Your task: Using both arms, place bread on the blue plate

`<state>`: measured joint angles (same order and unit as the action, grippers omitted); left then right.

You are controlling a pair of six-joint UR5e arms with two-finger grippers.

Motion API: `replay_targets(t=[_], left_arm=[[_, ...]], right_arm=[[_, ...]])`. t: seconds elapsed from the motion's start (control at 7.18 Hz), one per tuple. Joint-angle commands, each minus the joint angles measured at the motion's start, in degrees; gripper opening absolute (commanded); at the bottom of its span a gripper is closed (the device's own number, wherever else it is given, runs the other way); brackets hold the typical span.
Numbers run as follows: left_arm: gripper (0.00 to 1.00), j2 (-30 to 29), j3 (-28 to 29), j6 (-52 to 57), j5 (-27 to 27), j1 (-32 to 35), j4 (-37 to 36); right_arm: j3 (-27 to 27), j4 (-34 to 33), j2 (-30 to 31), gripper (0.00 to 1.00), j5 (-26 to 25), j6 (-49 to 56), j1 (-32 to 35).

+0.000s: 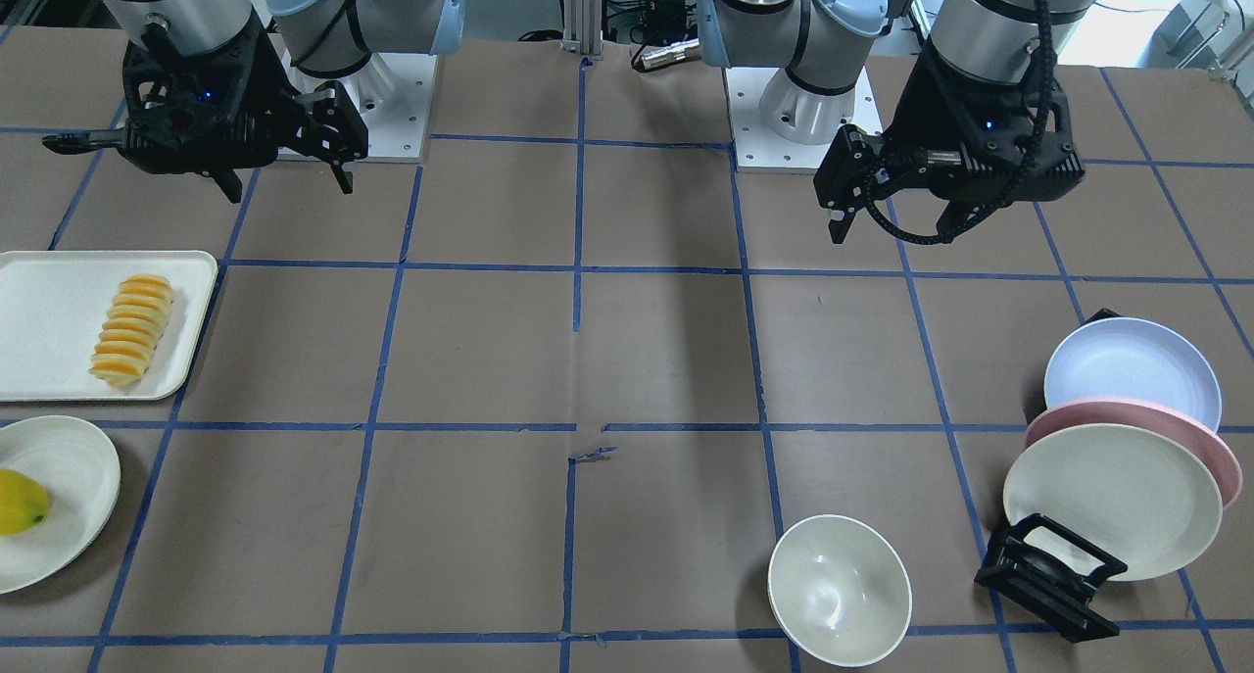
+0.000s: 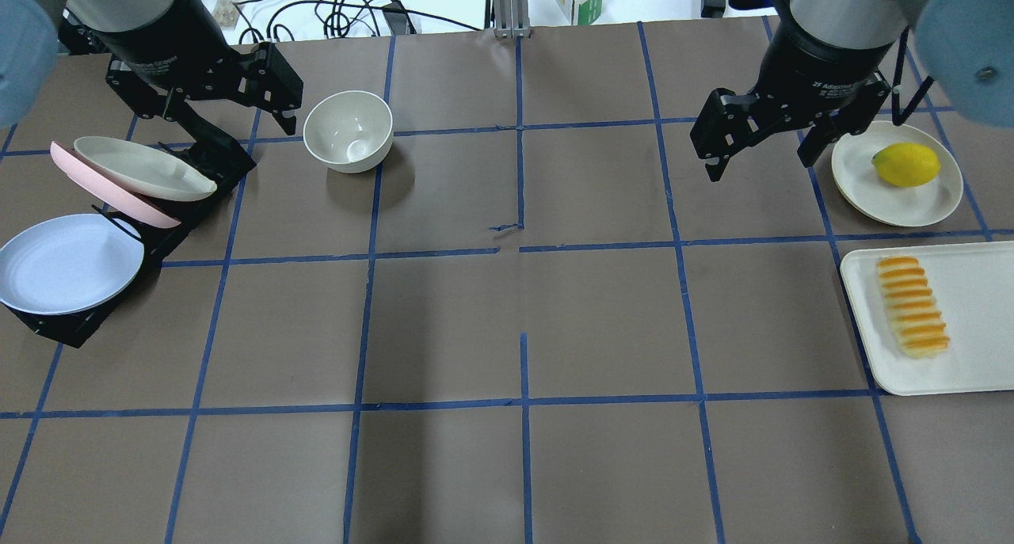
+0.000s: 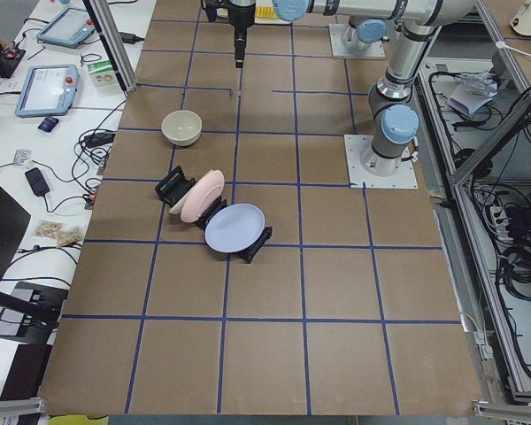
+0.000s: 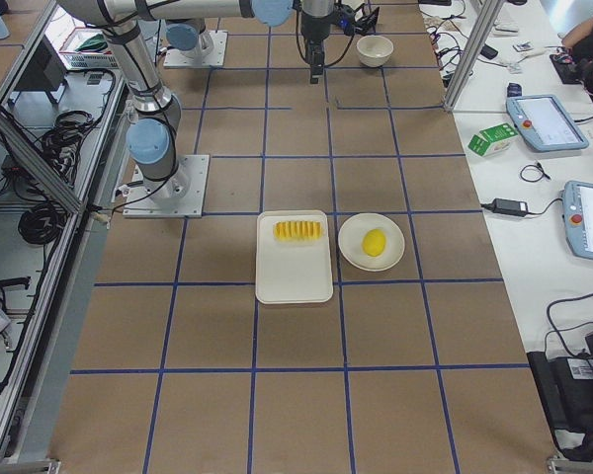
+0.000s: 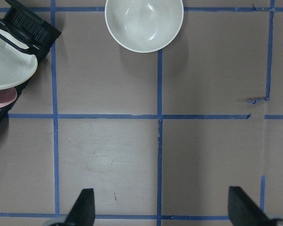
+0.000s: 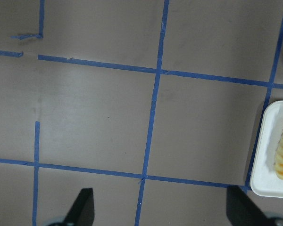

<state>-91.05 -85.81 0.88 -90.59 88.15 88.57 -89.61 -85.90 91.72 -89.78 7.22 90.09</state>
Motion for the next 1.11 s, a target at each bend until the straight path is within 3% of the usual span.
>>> replay_targets(t=[0.0,0.42,0.7,0.97], left_arm=[[1.0,0.3,-0.2,-0.1,0.4,0.0,0.1],[1.0,0.5,-0.3,-0.1,0.2,0.0,0.1],[1.0,1.2,-1.0,0.2,-0.9,-0.8,1.2],[1.0,3.1,-3.5,-4.4,-0.7,-11.6,1.5]], right_arm=[[-0.3,-0.1,0.1,1.0,0.0,0.1,-0.1],[-1.2,-0.2,-0.2,1.0,0.0,0.0,-1.7],[-1.3,-0.2,-0.1,1.0,0.0,0.1,-6.7],[-1.4,0.2,-0.1,1.0,-1.2,1.0,-10.7]])
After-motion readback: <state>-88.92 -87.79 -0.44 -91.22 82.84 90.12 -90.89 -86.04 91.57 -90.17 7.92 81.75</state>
